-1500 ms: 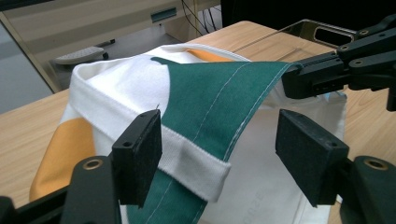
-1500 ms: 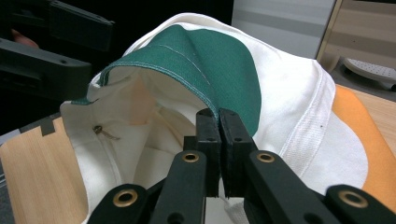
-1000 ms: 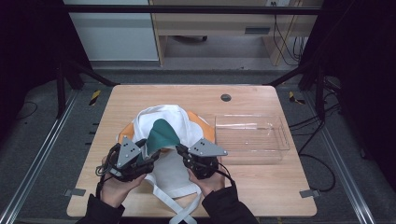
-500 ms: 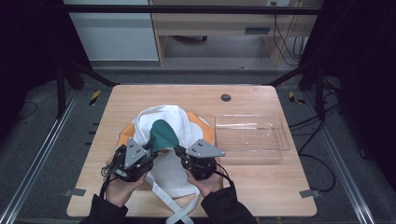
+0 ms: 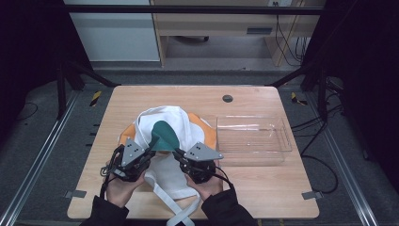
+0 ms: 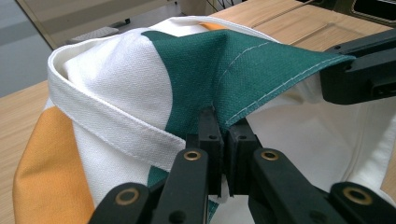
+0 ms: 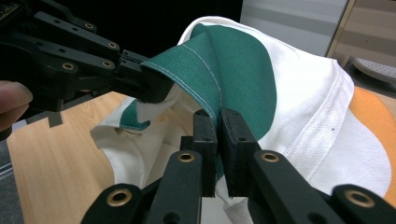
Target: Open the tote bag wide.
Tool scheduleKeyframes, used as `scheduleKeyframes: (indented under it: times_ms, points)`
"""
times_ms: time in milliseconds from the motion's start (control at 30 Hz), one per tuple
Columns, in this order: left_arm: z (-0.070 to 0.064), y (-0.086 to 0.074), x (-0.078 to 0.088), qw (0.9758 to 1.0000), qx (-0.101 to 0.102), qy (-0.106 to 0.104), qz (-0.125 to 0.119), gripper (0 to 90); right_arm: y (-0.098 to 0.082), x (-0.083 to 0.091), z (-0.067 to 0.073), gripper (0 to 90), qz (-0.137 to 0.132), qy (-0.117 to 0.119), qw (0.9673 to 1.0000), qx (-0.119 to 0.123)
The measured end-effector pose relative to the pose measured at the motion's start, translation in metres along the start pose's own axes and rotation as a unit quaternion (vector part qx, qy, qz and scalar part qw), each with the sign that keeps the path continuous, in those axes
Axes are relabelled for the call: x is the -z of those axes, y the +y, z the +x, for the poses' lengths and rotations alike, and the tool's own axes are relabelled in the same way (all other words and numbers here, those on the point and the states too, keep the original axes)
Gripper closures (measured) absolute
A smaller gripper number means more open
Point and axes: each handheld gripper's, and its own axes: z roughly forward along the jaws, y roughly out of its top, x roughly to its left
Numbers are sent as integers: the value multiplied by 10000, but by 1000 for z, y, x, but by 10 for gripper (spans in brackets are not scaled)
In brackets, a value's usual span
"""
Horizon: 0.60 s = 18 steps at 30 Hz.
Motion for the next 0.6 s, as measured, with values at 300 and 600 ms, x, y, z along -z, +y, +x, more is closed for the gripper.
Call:
scheduleKeyframes:
  times_ms: [300,600]
  points:
    - [0,-1,1,9999,102,1,-77,870,0,12,-2,754,-30,110,9999,-60]
    - [0,-1,2,9999,96,16,-92,870,-22,38,-6,813,238,137,9995,-155]
